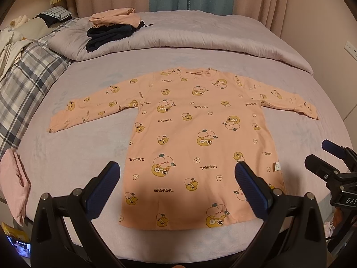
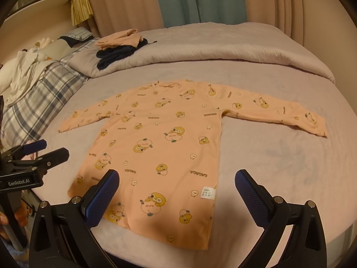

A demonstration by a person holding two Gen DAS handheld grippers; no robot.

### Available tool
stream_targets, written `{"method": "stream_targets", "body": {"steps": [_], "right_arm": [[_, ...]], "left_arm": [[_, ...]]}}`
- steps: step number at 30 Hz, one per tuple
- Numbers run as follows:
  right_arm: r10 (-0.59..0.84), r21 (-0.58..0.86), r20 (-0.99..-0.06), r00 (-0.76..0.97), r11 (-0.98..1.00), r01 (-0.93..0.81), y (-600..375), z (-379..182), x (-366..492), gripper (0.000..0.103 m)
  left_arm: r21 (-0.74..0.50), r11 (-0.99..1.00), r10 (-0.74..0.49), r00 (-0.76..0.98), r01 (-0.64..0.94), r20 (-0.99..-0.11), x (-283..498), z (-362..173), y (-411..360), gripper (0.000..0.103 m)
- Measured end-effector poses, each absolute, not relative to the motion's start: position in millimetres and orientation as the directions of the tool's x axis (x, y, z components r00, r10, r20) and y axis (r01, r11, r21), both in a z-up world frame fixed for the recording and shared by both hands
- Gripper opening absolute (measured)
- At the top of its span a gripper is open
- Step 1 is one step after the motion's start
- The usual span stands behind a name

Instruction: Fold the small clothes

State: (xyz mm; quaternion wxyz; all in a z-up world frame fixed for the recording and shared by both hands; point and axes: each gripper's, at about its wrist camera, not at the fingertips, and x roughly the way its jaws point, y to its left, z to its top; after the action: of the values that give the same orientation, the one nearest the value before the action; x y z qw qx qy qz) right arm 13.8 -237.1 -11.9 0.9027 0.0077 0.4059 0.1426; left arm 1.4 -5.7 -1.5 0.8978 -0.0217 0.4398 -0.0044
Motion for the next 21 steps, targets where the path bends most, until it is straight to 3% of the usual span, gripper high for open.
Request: {"method": "stream_targets", "body": {"steps": [12, 21], "right_arm": [[0.270, 0.135, -0.725, 0.634, 0.958, -0.254, -237.0, -11.6, 14.9, 0.103], [0.272, 0.143, -0.731, 0.626, 0.958, -0.250, -238.1, -12.3, 17.3, 0.103]], "left_arm": [[-0.074, 0.997, -0.053, 0.602, -0.010, -0.797, 4.8, -0.8, -5.3, 0.103], [-0.027, 1.000, -0.018, 0.607, -0.006, -0.795, 8.5, -4.4, -8.9, 0.103]]}}
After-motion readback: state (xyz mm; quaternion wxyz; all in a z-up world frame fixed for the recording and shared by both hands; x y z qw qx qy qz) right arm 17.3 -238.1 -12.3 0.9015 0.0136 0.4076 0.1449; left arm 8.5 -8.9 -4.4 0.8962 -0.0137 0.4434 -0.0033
